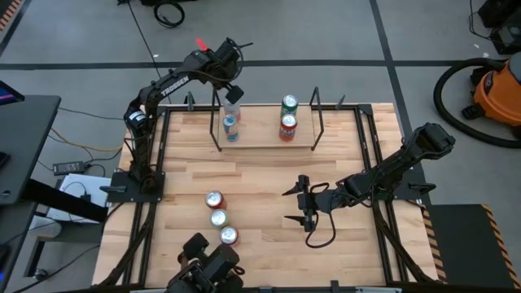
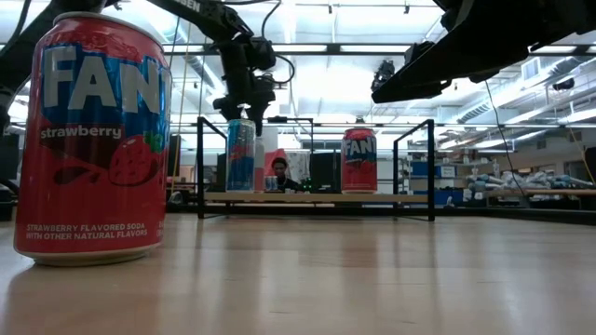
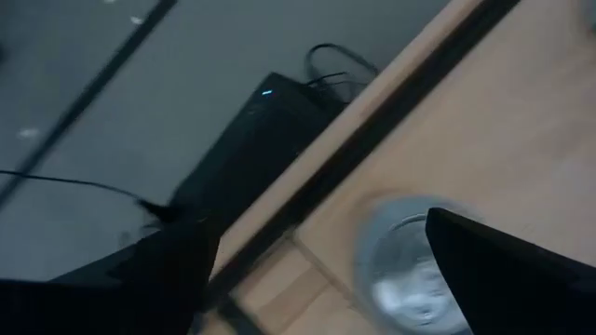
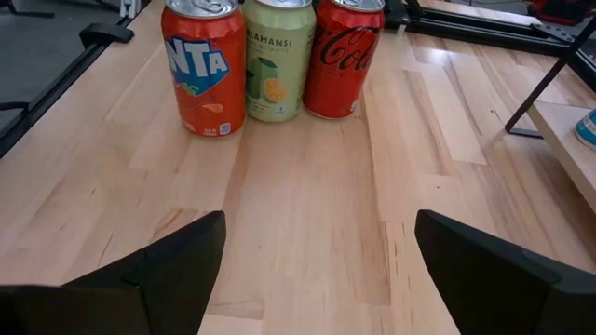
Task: Place canned beverage on shelf
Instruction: Put the white-orange soda can on the shelf
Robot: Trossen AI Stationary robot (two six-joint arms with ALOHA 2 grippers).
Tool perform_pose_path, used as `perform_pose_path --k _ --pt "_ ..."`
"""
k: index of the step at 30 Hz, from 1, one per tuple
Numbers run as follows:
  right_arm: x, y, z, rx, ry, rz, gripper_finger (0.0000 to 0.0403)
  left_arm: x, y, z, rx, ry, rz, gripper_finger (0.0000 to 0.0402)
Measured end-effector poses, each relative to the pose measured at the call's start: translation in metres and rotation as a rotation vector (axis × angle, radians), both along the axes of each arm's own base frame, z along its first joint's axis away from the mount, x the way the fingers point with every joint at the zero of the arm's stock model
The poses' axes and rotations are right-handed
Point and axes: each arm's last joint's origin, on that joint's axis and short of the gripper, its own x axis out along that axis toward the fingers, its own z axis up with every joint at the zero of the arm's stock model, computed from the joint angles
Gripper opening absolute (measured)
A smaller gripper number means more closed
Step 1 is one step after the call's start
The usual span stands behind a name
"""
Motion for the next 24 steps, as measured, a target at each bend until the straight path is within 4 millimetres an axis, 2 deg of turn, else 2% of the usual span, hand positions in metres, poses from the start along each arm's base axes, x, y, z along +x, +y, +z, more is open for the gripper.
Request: perform_pose_path --k 6,24 --pt "0.0000 0.0001 0.0000 0.001 0.000 -0.001 0.0362 -0.0021 0.0008 -0.0001 0.032 0.051 0.004 0.0389" --pt "0.0006 0.0009 0.0012 0.017 -0.011 0.016 0.0362 -0.0104 -0.0074 -0.0053 -0.059 0.150 0.005 0.0389"
